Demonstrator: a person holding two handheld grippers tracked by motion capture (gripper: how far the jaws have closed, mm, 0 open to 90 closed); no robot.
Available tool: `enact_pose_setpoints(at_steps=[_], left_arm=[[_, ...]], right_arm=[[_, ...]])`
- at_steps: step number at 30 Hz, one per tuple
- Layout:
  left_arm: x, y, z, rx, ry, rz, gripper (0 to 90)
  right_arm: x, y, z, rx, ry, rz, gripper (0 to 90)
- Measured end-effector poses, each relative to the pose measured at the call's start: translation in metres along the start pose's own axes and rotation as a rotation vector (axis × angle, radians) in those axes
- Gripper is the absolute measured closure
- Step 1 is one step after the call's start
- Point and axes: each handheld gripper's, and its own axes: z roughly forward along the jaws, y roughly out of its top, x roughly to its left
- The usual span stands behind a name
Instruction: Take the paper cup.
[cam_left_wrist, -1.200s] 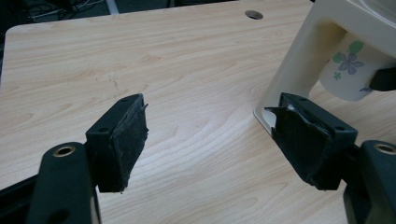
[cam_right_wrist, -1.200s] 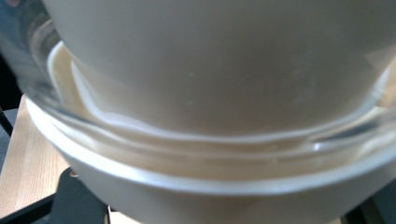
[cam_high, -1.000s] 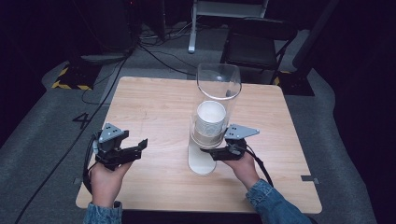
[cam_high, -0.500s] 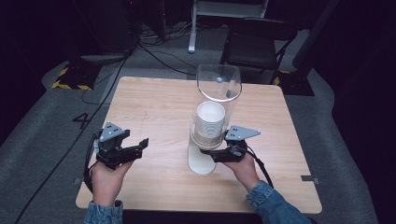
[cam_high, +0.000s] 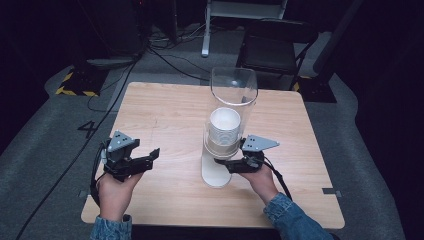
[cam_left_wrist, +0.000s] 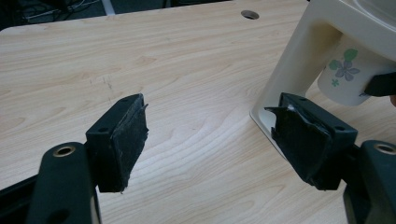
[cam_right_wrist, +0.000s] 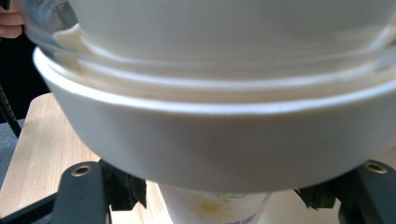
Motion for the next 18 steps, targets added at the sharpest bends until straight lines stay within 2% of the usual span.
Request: enact_pose_setpoints(at_steps=[3, 4, 18], left_arm=[[0.0001, -0.0002, 0.0001, -0.001, 0.000, -0.001, 26.2], [0.0003, -0.0004, 0.0002, 0.000, 0.000, -0.003, 26.1], [0.0001, -0.0007, 0.0006, 0.001, 0.000, -0.006, 26.1]], right_arm=[[-0.0005, -0.0009, 0.0007, -0.001, -0.007, -0.014, 31.1], [-0.0004, -0.0016, 0.0014, 0.001, -0.018, -0.033, 31.0], [-0.0008, -0.0042, 0.0018, -0.018, -0.009, -0.019, 30.9]])
